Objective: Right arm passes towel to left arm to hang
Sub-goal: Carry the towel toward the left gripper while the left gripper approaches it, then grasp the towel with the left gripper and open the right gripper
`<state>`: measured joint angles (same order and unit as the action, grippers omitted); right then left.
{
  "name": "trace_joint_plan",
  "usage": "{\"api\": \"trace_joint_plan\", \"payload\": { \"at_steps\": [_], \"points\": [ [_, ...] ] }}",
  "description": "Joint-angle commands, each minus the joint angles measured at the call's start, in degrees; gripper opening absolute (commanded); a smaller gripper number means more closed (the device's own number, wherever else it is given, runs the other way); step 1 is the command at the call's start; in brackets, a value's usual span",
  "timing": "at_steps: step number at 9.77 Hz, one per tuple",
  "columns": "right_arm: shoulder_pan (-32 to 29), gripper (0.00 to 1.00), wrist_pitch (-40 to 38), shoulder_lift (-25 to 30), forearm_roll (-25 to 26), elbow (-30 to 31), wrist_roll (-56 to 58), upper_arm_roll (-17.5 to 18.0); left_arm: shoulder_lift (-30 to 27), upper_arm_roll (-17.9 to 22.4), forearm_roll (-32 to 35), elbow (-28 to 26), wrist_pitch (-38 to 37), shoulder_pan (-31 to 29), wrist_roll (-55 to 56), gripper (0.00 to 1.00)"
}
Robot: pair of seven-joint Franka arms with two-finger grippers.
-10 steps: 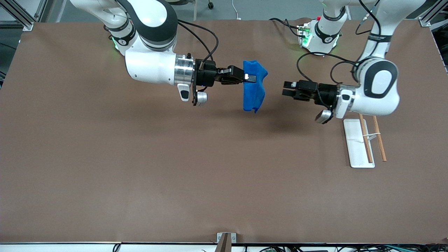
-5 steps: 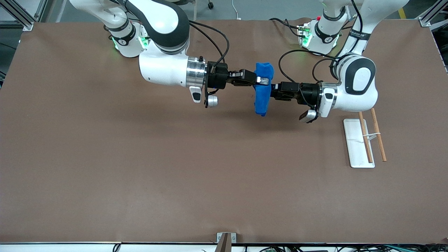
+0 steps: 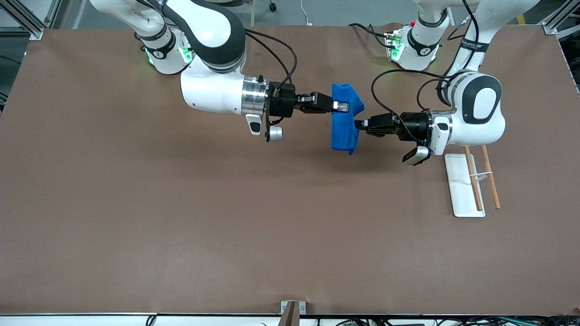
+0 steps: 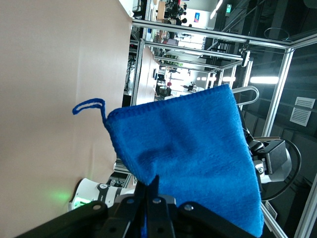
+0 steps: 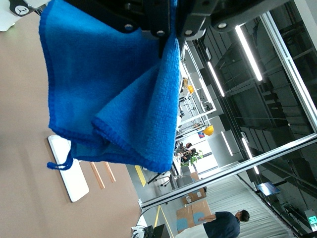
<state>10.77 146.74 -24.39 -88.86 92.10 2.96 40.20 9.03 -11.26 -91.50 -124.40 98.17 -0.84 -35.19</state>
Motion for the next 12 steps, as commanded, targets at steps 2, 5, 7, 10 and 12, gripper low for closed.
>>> {"api": "trace_joint_plan", "payload": {
  "at_steps": [2,5,7,10,12],
  "points": [
    [-0.39,0.01,0.56,-0.48,-1.49,-0.69,1.52,0.85,0.64,0.00,-0.78,-0.41,2.29,-0.04,-2.16,0.00],
    [-0.66,0.02,0.48,-0.48,-1.41,-0.69,1.52,0.85,0.46,1.32,0.18,0.91,2.29,-0.04,-1.64,0.00],
    [-1.44,0.68,0.13,-0.22,-0.62,0.09,1.26,0.76,0.29,2.37,1.93,1.96,2.38,0.05,-1.20,0.00],
    [-5.39,1.00,-1.71,2.67,9.72,4.22,1.00,0.41,-0.06,5.26,11.67,5.47,2.38,0.14,1.70,0.00],
    [-8.81,1.00,-4.51,3.82,20.94,6.85,0.91,-0.90,-1.81,8.95,22.89,7.93,2.38,0.14,2.23,0.00]
  ]
}}
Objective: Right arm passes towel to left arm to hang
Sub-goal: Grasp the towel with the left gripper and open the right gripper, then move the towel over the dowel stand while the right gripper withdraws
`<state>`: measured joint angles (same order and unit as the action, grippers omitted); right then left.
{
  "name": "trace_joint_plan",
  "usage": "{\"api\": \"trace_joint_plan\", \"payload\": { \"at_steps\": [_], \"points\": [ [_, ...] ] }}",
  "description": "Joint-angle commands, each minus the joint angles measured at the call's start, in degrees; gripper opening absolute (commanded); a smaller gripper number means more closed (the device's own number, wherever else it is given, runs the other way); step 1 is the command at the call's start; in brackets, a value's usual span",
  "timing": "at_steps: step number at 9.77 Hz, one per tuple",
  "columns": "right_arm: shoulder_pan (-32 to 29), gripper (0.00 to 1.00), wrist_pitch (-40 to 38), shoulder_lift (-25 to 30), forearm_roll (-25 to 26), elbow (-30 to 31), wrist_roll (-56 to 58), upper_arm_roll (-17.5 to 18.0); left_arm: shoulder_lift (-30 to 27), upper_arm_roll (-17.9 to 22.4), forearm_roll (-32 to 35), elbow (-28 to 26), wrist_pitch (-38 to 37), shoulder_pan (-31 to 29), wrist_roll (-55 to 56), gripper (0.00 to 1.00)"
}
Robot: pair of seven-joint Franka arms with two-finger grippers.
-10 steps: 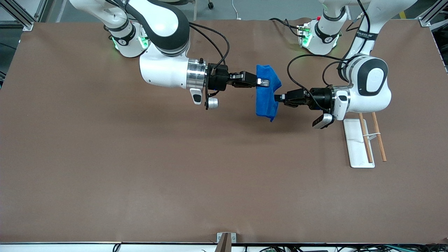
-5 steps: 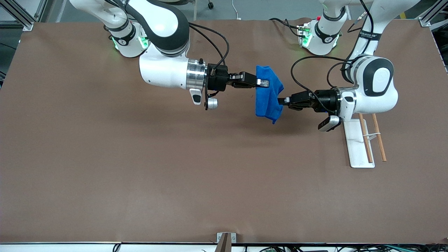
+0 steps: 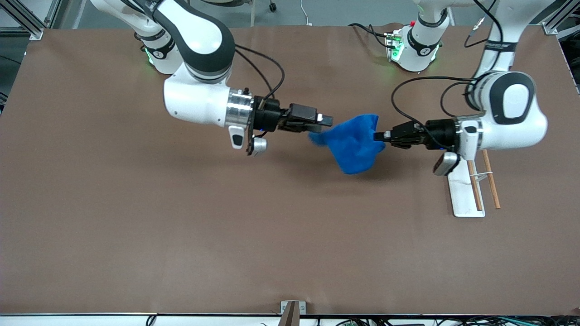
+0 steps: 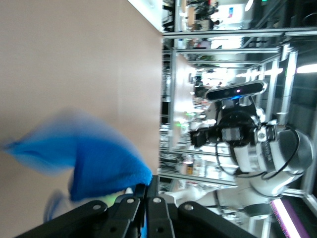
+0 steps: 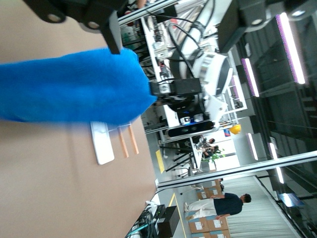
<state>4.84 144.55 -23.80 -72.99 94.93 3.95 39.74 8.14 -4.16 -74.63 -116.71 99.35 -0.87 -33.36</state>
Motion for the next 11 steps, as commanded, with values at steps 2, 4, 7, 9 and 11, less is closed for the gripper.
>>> {"api": "trace_joint_plan", "payload": {
  "at_steps": [2,4,7,9,11],
  "points": [
    [-2.82,1.00,-8.21,4.11,17.64,4.39,-0.26,-8.15,-0.93,6.60,19.10,5.16,1.20,0.08,-0.04,0.00],
    [-2.82,1.00,-9.20,5.51,32.14,5.61,-1.48,-14.40,-0.50,12.30,32.20,9.11,1.20,0.08,-1.26,0.00],
    [-2.73,1.00,-15.24,8.23,51.31,5.80,-7.97,-25.03,-0.14,17.59,43.49,10.45,1.20,-0.01,-8.00,0.00],
    [-2.90,1.00,-20.34,10.69,58.90,5.71,-8.96,-32.24,1.35,22.86,46.22,10.45,3.90,0.08,-8.74,0.00],
    [-2.90,1.00,-23.51,13.32,63.04,5.45,-8.53,-39.09,3.72,28.66,48.17,10.80,6.02,-0.09,-9.36,0.00]
  ]
}}
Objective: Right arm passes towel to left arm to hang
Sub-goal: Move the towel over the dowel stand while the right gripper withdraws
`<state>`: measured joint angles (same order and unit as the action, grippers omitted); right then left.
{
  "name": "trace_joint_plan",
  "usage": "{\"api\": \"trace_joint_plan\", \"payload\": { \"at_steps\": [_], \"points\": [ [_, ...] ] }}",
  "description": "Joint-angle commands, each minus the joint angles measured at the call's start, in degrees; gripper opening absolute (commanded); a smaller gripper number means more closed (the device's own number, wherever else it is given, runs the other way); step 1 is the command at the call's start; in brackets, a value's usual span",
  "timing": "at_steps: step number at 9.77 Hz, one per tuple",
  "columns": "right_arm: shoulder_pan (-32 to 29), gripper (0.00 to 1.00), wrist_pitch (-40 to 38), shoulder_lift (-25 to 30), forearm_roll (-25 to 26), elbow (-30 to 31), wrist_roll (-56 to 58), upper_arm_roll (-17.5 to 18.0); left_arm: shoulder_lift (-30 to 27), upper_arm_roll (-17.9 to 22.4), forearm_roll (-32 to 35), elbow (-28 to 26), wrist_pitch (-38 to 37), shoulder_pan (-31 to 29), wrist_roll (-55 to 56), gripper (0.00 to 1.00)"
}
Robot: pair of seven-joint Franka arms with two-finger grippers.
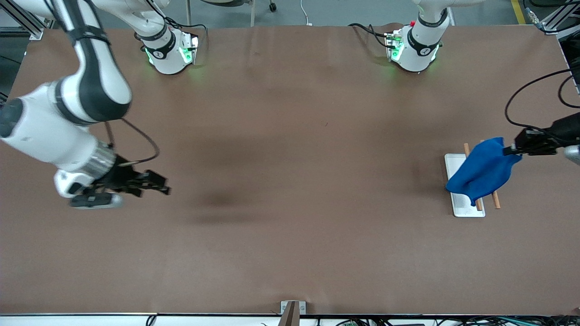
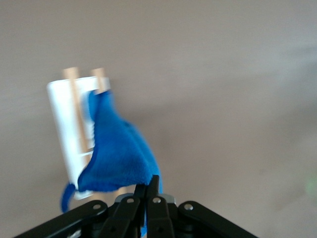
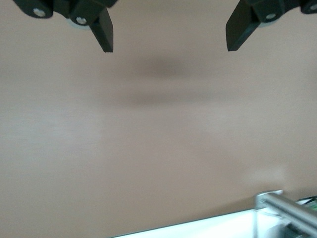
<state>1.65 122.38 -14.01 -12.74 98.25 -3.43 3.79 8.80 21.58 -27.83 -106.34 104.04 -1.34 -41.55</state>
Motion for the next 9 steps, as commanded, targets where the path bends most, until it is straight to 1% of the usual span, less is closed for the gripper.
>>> {"api": "trace_joint_plan", "payload": {
  "at_steps": [1,2,3,5,6,7,8,9],
  "points": [
    [0.28,1.00,-3.88,4.94,5.76,1.52,-1.14,-5.79,3.50,5.37,2.42,1.04,2.04,0.29,-2.04,0.00],
    [0.20,1.00,-7.47,7.22,7.79,1.16,-1.05,-7.90,4.29,6.01,4.86,1.92,2.57,0.29,-5.09,0.00],
    [0.19,1.00,-11.16,9.68,7.82,1.16,-0.96,-9.84,6.03,7.14,6.89,3.41,3.27,0.11,-7.39,0.00],
    [0.19,1.00,-18.80,14.43,8.08,0.03,-0.96,-12.56,8.33,7.77,7.52,3.51,5.46,0.20,-8.02,0.02],
    [0.11,1.00,-25.11,14.36,8.17,-4.07,-1.05,-13.71,9.73,7.77,7.53,3.68,5.73,0.20,-8.02,0.06],
    [0.11,1.00,-30.31,14.10,8.78,-8.03,-1.14,-14.24,10.26,7.77,7.61,3.69,6.26,0.20,-8.02,0.09],
    [0.19,1.00,-33.49,14.27,9.04,-10.59,-1.66,-15.12,10.36,7.77,7.53,3.69,6.61,0.29,-7.85,0.53],
    [0.11,1.00,-36.48,14.27,9.13,-13.14,-1.58,-15.82,10.18,7.68,7.53,3.69,7.48,0.46,-7.50,1.00]
  ]
}}
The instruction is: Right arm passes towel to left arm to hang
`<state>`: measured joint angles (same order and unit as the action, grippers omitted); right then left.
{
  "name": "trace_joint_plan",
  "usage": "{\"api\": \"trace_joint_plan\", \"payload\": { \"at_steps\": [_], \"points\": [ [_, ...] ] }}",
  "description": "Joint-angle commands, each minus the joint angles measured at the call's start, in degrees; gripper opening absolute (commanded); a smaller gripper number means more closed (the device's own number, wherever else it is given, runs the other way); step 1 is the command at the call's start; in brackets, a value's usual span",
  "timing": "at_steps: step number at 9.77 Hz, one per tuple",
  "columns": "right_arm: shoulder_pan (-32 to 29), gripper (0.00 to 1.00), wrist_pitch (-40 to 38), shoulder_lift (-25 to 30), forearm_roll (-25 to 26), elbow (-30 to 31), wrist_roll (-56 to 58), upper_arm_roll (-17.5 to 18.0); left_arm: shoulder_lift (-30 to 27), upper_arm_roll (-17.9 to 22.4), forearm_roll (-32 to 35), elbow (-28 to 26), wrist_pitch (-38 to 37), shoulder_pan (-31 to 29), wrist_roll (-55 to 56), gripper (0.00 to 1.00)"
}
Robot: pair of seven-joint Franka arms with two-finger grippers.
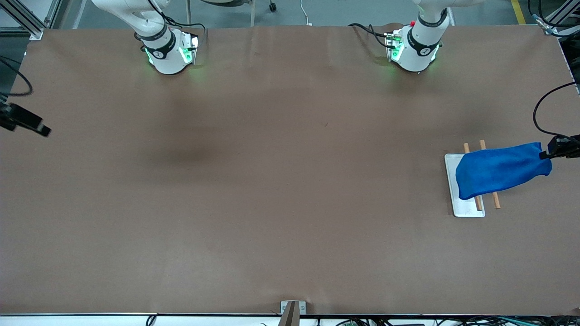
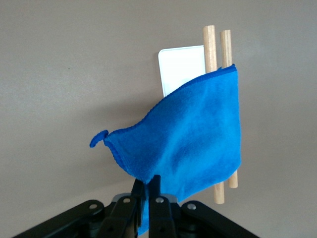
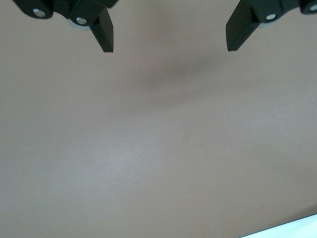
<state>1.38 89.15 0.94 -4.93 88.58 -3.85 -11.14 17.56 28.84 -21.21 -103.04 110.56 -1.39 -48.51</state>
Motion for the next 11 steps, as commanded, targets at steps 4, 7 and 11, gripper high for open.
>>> {"api": "trace_joint_plan", "payload": {
  "at_steps": [4,7,11],
  "points": [
    [1.69,1.00,-5.03,-0.32,5.98,-4.46,-1.25,-0.99,-5.67,-3.77,1.17,0.21,1.32,1.04,6.98,1.00],
    [2.05,1.00,-5.92,-0.41,6.16,-5.60,-1.69,-0.90,-14.28,-16.23,13.79,0.47,0.89,0.95,23.21,1.00],
    [2.31,1.00,-6.00,-0.50,6.16,-5.69,-1.69,-0.90,-23.78,-25.49,19.27,1.26,-8.92,2.53,42.06,1.00]
  ]
}}
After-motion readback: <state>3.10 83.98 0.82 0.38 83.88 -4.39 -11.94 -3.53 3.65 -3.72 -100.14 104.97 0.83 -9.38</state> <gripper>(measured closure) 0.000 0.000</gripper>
